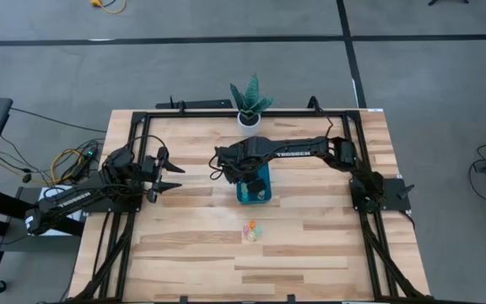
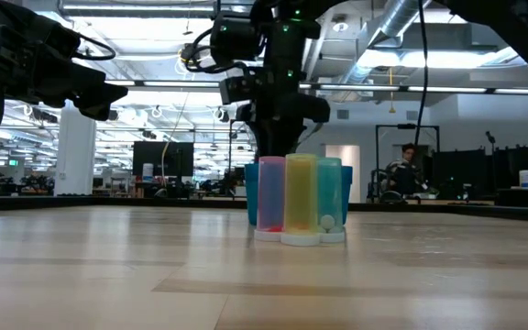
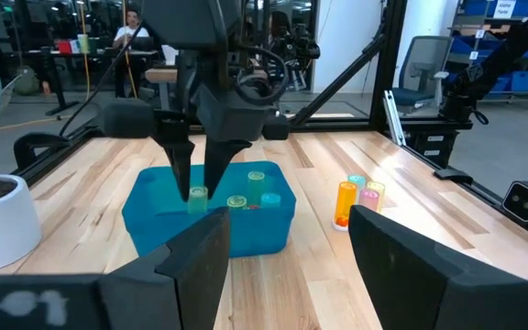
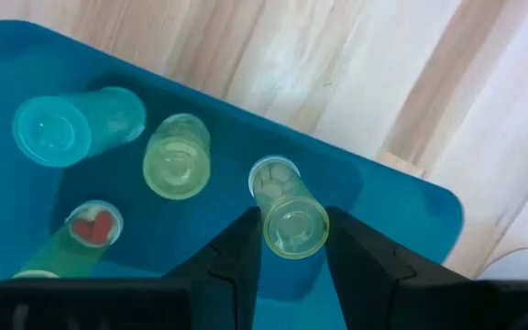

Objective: Pick and place pill bottles into a basket
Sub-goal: Put the yellow pill bottle into the blue container

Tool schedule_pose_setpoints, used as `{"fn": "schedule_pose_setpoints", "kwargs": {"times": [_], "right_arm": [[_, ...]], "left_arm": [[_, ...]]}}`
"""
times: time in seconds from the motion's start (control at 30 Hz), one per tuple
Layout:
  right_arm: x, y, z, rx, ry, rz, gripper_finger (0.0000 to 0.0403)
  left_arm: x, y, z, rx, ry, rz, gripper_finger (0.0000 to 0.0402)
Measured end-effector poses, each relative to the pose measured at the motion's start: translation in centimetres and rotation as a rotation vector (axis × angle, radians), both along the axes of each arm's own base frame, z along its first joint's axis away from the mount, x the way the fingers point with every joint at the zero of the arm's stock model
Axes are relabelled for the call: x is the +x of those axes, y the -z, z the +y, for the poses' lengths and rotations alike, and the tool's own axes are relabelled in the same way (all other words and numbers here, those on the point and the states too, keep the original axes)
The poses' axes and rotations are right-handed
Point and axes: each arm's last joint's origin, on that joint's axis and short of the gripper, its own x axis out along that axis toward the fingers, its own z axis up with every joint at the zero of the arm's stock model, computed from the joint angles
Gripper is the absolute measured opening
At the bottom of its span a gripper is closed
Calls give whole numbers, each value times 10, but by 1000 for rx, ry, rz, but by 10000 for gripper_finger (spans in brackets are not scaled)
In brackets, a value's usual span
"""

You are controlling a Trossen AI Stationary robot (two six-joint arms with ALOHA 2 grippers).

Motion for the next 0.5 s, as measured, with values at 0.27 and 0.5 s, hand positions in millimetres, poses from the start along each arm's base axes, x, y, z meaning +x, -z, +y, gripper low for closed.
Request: {"fn": "schedule_pose_setpoints", "kwargs": {"times": [0.27,0.5], "right_arm": [[2,6,6,5,-10,15,109],[3,6,6,14,8,2,109]], "left_arm": [[0,0,0,0,0,0,213],[0,0,0,0,0,0,213]]}}
